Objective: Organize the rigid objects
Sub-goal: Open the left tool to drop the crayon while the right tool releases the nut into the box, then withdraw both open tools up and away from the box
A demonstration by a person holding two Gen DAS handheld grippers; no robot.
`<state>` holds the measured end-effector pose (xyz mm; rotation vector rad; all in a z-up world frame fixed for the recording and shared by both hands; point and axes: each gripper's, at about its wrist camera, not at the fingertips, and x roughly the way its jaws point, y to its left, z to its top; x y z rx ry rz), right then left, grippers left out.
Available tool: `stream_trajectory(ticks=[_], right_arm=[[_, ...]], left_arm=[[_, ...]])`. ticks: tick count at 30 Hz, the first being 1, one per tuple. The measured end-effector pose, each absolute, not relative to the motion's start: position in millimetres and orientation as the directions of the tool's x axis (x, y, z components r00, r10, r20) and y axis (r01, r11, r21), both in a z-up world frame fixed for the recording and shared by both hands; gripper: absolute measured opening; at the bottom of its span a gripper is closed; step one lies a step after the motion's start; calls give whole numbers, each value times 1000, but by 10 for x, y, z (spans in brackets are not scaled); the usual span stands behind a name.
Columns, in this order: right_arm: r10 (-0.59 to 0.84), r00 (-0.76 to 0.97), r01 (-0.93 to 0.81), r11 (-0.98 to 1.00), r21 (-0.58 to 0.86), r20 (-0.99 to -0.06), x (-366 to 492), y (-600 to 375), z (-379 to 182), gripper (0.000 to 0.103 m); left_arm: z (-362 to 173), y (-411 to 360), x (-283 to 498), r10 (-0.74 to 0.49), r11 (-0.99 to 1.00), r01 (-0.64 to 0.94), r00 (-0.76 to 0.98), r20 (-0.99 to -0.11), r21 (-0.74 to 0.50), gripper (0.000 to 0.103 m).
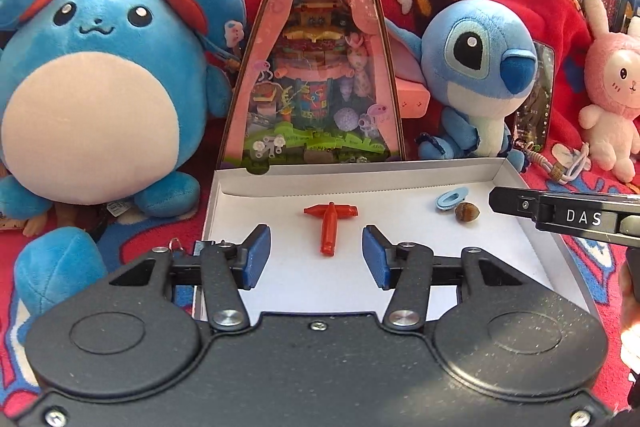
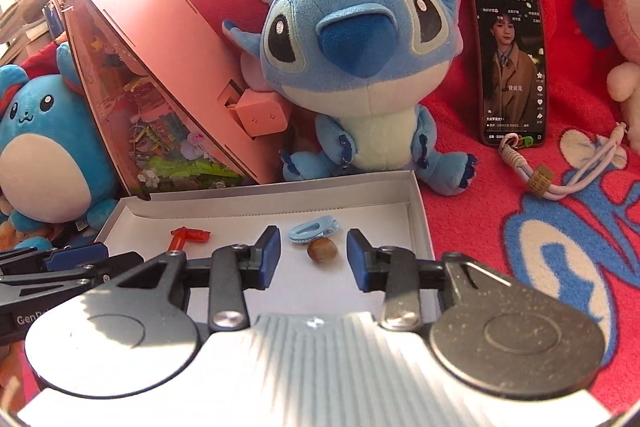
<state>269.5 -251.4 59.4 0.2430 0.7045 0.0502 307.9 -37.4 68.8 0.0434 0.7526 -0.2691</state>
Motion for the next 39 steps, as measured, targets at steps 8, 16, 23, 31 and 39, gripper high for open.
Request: stream_trajectory(ticks=[8,16,23,31,39], right_arm=[[125,796,-2,979,203,-592,2254,-2513,770,66],[134,829,-75,989,131,-543,1703,-2433,865,74],[160,845,-127,987,99,-511,1260,-2413,859,79],[163,862,-163,986,41,-480,875,-2368,809,84],[170,871,-179,984,26,-461,590,-2369,709,85]], left_arm=[[899,-299,2567,-222,967,248,743,-631,-48,57],[967,-267,2006,-258,960,274,771,-582,-63,65],[939,-279,1604,-289,951,298,780,-556,-77,66],[848,-295,1222,-300,949,302,795,-528,-84,68],[797,-298,931,-328,943,313,802,-499,-117,76]])
